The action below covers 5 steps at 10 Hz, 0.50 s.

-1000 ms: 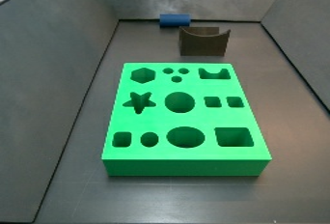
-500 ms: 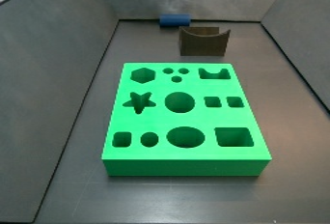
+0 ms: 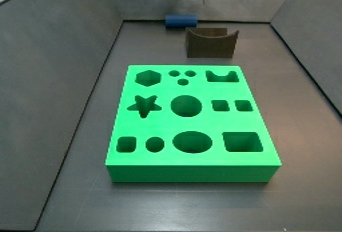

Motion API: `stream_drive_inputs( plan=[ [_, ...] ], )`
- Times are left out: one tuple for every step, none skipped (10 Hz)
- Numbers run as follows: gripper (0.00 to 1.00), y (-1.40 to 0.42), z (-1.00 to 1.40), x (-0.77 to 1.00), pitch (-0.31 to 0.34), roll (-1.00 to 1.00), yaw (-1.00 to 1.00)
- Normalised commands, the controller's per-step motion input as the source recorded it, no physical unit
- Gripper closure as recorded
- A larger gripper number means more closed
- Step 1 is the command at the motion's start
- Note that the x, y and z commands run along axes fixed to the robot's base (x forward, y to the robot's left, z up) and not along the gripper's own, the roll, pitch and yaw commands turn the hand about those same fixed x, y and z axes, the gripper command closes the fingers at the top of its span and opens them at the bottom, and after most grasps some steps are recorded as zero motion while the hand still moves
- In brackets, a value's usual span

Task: Pick up the oval object. Move up. Place the oval object on the fixture. Regrasp the oval object. Move to above the board. Insert the oval object.
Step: Pick up the oval object.

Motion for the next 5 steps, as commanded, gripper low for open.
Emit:
stream_drive_inputs(
  plan=[
    [0.00,0.00,-0.36,0.00,0.000,-0.09,-0.98],
    [0.00,0.00,-0.36,0.00,0.000,-0.07,-1.00],
    [0.00,0.00,-0.36,0.00,0.000,-0.07,-1.00],
    [0.00,-0.01,-0.32,0.00,-0.013,-0.07,-1.00],
    [0.00,0.00,0.00,-0.01,-0.046,-0.03,-0.02]
  ],
)
